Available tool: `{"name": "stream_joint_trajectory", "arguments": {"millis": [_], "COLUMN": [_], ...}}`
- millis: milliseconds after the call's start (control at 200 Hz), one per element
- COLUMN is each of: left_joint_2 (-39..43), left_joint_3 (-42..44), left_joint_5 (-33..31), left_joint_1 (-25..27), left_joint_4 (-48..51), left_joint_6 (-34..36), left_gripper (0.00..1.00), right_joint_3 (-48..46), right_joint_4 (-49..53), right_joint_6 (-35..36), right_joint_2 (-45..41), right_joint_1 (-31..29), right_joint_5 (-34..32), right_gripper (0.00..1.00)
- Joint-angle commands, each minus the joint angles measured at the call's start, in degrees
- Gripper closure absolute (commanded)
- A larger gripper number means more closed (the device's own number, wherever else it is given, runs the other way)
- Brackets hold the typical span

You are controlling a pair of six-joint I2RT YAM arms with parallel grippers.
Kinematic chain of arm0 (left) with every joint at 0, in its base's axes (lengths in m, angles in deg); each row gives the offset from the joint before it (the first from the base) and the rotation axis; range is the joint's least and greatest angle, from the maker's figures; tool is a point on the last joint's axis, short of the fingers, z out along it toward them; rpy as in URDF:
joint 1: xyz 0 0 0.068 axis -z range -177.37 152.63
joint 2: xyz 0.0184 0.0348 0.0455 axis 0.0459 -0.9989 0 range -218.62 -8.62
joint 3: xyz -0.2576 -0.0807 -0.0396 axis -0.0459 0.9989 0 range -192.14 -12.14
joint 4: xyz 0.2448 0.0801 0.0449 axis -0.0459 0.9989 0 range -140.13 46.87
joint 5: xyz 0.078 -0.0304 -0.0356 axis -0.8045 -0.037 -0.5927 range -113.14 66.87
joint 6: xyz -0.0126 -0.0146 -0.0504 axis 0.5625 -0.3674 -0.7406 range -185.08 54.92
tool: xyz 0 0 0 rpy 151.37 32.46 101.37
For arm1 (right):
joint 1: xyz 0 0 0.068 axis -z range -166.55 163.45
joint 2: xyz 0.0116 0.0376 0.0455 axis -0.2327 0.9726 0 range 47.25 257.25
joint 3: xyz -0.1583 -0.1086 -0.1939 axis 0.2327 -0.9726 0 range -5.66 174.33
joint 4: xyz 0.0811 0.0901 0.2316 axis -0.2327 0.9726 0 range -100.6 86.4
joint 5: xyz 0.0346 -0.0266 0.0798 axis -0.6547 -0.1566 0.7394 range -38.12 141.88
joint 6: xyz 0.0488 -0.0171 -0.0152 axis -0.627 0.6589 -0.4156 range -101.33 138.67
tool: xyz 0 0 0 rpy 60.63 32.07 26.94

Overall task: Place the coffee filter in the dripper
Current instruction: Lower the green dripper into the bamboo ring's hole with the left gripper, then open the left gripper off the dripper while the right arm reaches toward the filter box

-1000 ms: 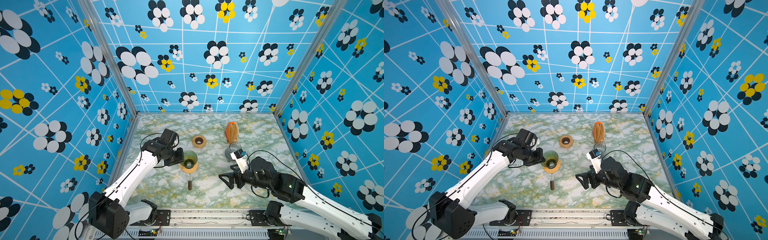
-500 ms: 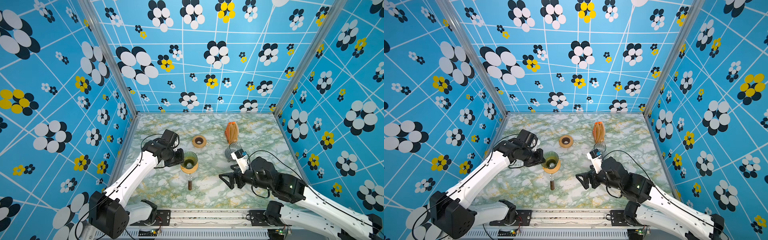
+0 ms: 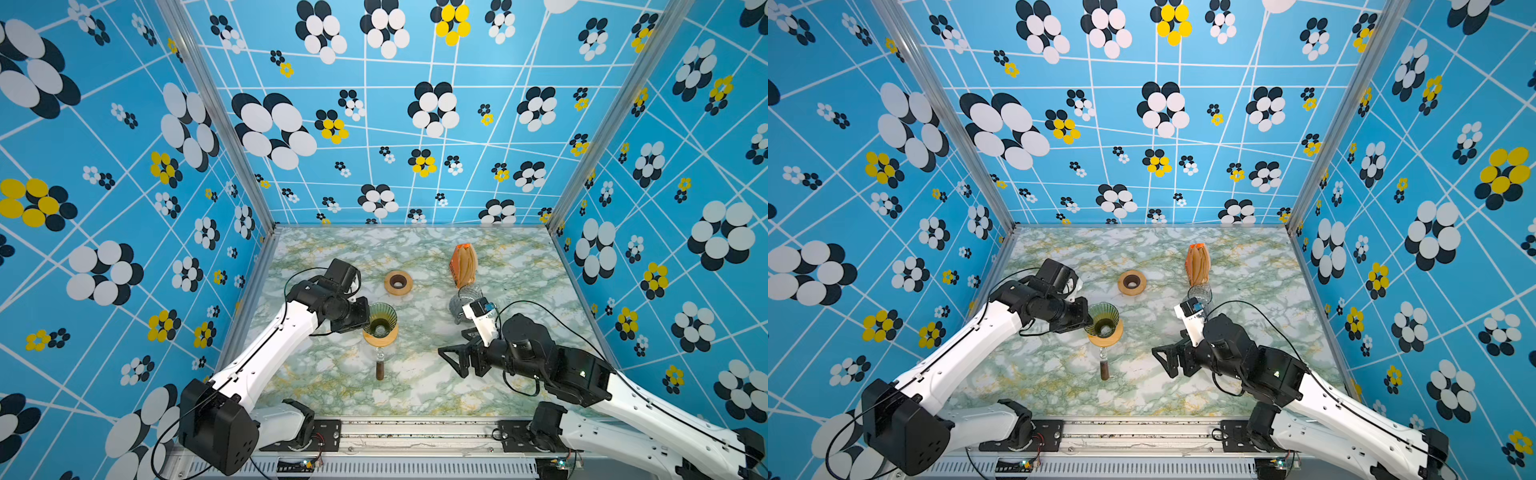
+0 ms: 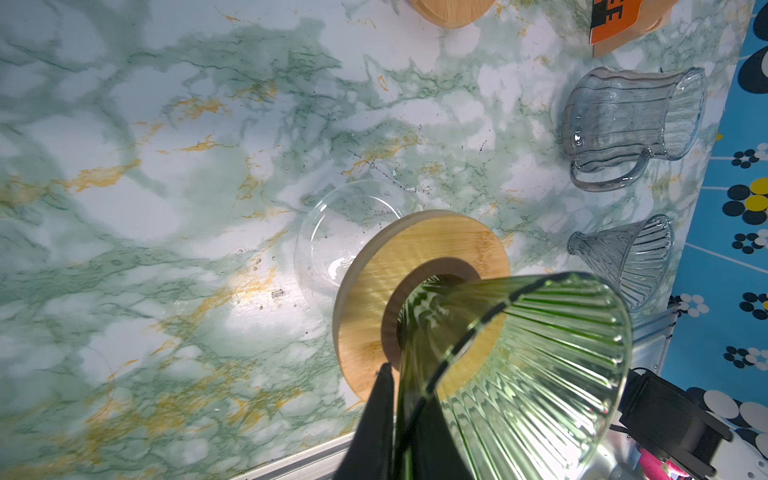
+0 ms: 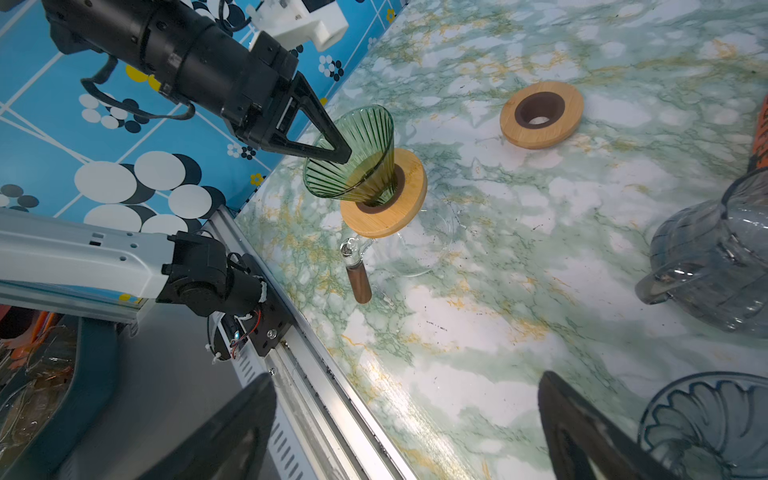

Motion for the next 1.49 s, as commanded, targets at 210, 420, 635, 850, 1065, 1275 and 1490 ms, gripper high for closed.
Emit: {"name": "stream_joint_trajectory", "arguments": {"millis": [210,420,635,850,1065,1275,1490], "left_joint_2": [-0.5,-0.3,-0.9,-1.3,-1.2,1.1,3.1], "left_joint_3": [-1.6,-2.0,-2.7,-3.1,-3.9,-3.5,-3.2], "left_joint_5": [-1.6,-2.0,-1.7,-1.7,-1.7,-3.2,-2.9], "left_joint_1": [0.3,0.3,0.3,0.3,0.4,0.2,0.2], "left_joint_4": [2.8,3.4,3.3,3.5,3.6,3.6,3.3], "left_joint_6": [1.8,1.9,1.9,2.1,2.1,2.6,2.1], "left_gripper": [0.88,0.88,0.87,0.79,0.67,0.58,0.46], "right_joint_3": [-0.6,-0.4,-0.2,-0.3,-0.1,-0.5,-0.9], "right_joint_4": [-0.3,0.0,-0.1,-0.3,-0.5,-1.9,-2.6], "right_joint_6": [-1.4,-1.1,-0.9,-0.8,-0.1,-0.8,-2.0], "right_joint_2": [-0.7,-0.1,0.4,0.7,1.5,0.8,-0.9], "right_joint_1": [0.2,0.2,0.2,0.2,0.3,0.3,0.3], "right_joint_5": [-1.0,-0.9,-1.0,-0.9,-1.0,-2.1,-5.1], "right_gripper": [0.00,0.01,0.01,0.01,0.01,0.00,0.01]}}
